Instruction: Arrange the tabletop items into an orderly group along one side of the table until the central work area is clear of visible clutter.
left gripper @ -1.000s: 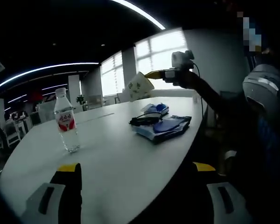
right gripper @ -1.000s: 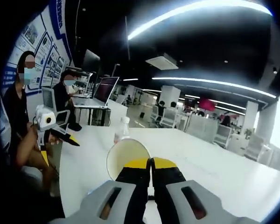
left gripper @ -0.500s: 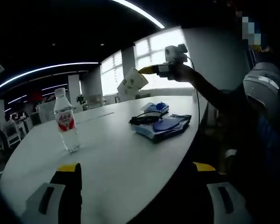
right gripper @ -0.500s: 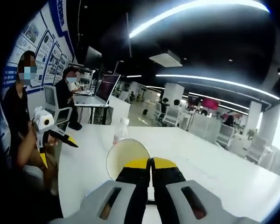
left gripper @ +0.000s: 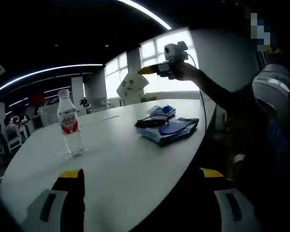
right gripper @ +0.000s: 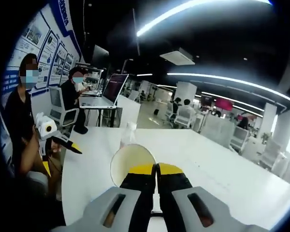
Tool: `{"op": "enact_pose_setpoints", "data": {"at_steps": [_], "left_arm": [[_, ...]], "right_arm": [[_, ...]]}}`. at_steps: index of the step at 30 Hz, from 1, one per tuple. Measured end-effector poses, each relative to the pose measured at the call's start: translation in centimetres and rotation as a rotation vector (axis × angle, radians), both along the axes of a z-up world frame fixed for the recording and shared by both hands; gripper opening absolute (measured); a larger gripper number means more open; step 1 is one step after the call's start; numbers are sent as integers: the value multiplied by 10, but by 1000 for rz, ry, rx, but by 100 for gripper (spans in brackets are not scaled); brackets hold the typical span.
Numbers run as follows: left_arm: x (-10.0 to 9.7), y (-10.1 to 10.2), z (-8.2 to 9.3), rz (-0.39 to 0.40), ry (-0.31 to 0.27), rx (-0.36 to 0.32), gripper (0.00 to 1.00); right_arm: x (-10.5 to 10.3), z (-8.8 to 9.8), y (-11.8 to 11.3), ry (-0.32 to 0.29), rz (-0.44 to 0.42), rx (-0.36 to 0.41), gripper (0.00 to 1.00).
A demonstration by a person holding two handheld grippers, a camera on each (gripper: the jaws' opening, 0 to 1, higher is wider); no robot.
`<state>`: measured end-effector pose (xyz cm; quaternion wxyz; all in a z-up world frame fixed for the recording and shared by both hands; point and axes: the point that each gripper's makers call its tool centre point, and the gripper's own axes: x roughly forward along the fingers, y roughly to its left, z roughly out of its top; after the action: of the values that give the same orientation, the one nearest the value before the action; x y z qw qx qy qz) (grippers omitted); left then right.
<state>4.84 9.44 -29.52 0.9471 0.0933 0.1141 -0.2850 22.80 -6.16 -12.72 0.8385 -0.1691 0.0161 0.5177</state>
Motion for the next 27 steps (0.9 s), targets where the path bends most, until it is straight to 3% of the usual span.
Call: {"op": "enact_pose_setpoints", "data": {"at_steps": [27], "left_arm": [[-2, 3, -2, 5, 0, 3, 96]], "right_arm": [[9, -6, 25, 95, 62, -39, 0]]}}
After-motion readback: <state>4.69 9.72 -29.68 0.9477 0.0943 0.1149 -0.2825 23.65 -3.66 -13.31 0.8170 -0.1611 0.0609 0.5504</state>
